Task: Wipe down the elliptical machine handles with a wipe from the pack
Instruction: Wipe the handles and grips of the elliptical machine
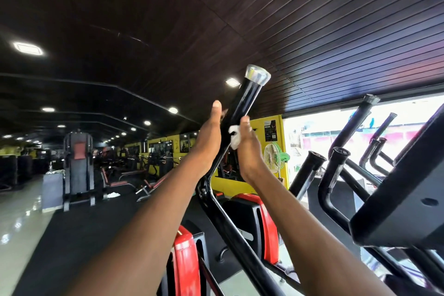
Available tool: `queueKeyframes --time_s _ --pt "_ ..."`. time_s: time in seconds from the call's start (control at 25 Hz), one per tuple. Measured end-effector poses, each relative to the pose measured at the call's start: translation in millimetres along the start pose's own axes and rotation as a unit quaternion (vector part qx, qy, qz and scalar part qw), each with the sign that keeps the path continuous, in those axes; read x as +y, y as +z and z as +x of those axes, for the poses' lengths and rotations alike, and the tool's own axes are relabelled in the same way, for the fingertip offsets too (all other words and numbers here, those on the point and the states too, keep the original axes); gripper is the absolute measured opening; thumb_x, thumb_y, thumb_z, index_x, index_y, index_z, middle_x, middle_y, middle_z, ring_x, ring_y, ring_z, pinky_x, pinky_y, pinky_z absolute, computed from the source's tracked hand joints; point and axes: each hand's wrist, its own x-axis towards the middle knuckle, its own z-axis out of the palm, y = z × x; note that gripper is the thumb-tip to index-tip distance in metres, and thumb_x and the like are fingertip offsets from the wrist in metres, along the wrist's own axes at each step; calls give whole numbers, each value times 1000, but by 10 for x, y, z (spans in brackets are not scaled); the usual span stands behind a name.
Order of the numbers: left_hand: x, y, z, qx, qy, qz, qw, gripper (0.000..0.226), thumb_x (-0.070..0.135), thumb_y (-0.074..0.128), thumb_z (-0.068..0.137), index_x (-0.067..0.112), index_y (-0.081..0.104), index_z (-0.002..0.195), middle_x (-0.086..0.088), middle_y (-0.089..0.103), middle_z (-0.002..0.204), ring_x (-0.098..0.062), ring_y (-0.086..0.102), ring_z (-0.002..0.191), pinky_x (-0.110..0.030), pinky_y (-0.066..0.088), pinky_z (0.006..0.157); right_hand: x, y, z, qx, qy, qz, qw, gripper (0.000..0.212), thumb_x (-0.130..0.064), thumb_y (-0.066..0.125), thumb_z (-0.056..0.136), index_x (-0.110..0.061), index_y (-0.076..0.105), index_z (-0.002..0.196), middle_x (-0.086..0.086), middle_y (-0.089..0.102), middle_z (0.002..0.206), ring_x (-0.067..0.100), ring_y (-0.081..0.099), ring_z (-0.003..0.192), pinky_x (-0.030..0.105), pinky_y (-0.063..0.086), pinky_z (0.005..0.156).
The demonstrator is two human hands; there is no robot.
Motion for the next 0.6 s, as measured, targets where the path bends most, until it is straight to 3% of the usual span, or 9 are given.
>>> queueKeyframes --time_s 0.08,0.12,0.2,0.28,0.4,0.52,0.6 --pt "-111 -20 -84 -13 4 25 1000 60 59 17 99 28 52 137 1 52 143 -11 46 131 -28 34 107 -19 28 69 26 1 30 999 49 -44 28 103 -10 57 122 9 67 115 18 64 107 30 51 92" --pt "-153 -47 -122 -13 -1 30 999 59 57 15 100 29 45 143 3 45 149 -10 40 136 -26 27 107 5 73 54 22 2 25 999 41 -40 31 103 -13 53 123 6 66 115 14 64 106 26 52 89" --pt "-231 -123 -186 -5 -29 40 999 58 55 12 101 29 34 149 10 36 150 -5 30 139 -23 19 106 142 146 -27 -14 5 -4 1000 17 -30 39 103 -30 40 119 -16 58 110 -10 58 96 7 47 78" --pt "-348 -195 -234 -14 -52 27 998 62 57 11 100 27 37 148 8 39 150 -7 33 138 -27 20 115 225 175 -143 -56 3 -41 998 20 -23 42 102 -33 32 117 -26 51 103 -19 54 88 -1 42 69" --pt "-488 -251 -280 -13 -81 36 996 67 60 11 99 22 40 146 -2 42 151 -16 36 141 -34 24 117 286 43 -182 -87 35 -111 989 16 -27 48 100 -28 44 115 -22 58 100 -16 58 87 5 43 73" --pt "-583 -307 -271 7 -85 35 996 75 71 14 92 29 31 151 0 30 159 -16 26 146 -42 18 121 346 3 -143 3 12 -185 983 34 -50 64 85 -21 60 104 -5 69 95 7 64 86 27 49 75" --pt "-646 -339 -266 7 -92 28 995 87 83 18 81 31 33 150 0 33 158 -18 28 146 -48 19 120 436 68 -235 78 36 -139 986 39 -53 68 80 -18 58 94 4 68 83 8 60 70 26 50 64"
